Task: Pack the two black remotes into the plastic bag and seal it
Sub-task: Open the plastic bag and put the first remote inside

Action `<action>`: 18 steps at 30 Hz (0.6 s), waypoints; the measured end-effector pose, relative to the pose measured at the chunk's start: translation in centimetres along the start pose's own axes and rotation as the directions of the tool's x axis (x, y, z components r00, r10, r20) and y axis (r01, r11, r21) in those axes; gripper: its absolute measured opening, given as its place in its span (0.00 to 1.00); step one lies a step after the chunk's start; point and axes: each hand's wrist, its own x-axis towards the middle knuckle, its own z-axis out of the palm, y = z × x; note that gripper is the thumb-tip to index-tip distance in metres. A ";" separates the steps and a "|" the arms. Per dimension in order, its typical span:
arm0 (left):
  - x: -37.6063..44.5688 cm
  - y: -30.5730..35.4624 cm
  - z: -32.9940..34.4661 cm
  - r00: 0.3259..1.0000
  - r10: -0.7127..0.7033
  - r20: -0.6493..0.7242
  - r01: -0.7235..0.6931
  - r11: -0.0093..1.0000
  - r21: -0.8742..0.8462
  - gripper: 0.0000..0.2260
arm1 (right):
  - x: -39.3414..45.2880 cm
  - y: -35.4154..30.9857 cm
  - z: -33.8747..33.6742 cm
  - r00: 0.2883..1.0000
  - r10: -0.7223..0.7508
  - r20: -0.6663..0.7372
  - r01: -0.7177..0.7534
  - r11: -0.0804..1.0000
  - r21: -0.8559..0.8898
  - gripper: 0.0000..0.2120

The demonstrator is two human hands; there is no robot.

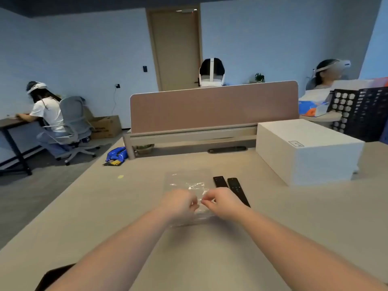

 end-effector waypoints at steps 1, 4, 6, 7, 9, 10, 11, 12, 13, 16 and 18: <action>-0.4 0.4 0.3 0.999 0.002 0.037 -0.002 1.000 0.003 0.11 | -0.3 0.2 0.4 1.000 0.011 0.007 -0.011 1.000 -0.007 0.10; -1.1 1.5 1.4 0.998 0.011 0.061 -0.013 0.999 0.030 0.15 | -1.1 0.3 1.0 1.000 0.026 0.009 -0.026 0.999 -0.037 0.09; -1.5 2.0 1.7 0.998 0.033 0.058 -0.036 0.998 0.053 0.16 | -1.3 0.3 1.2 1.000 0.018 0.018 -0.017 0.998 -0.057 0.10; -1.7 2.0 1.7 0.998 0.042 0.046 -0.045 0.997 0.065 0.16 | -1.3 0.3 1.2 1.000 0.012 0.016 -0.011 0.998 -0.063 0.10; -1.9 1.9 1.7 0.998 0.050 0.024 -0.051 0.996 0.075 0.16 | -1.5 0.2 1.1 1.000 0.004 0.010 -0.003 0.998 -0.069 0.10; -2.0 1.8 1.7 0.999 0.048 0.022 -0.050 0.995 0.083 0.16 | -1.5 0.1 1.2 1.000 0.000 0.012 0.001 0.997 -0.077 0.10; -2.1 1.9 1.7 0.999 0.047 0.022 -0.049 0.995 0.089 0.16 | -1.5 0.1 1.3 1.000 -0.002 0.014 0.003 0.997 -0.082 0.10; -2.2 1.9 1.8 0.999 0.047 0.018 -0.049 0.994 0.095 0.16 | -1.7 0.1 1.4 1.000 -0.001 0.020 0.003 0.996 -0.085 0.11; -2.3 2.0 1.7 0.999 0.042 0.019 -0.044 0.993 0.108 0.14 | -1.7 0.1 1.5 1.000 0.005 0.026 -0.003 0.997 -0.082 0.11; -2.6 2.1 1.6 0.999 0.027 0.033 -0.032 0.990 0.136 0.10 | -1.9 0.4 1.7 0.999 0.026 0.032 -0.023 0.997 -0.079 0.11; -2.6 2.2 1.6 0.999 0.028 0.043 -0.034 0.988 0.151 0.09 | -2.0 0.5 1.8 0.999 0.032 0.031 -0.029 0.996 -0.081 0.11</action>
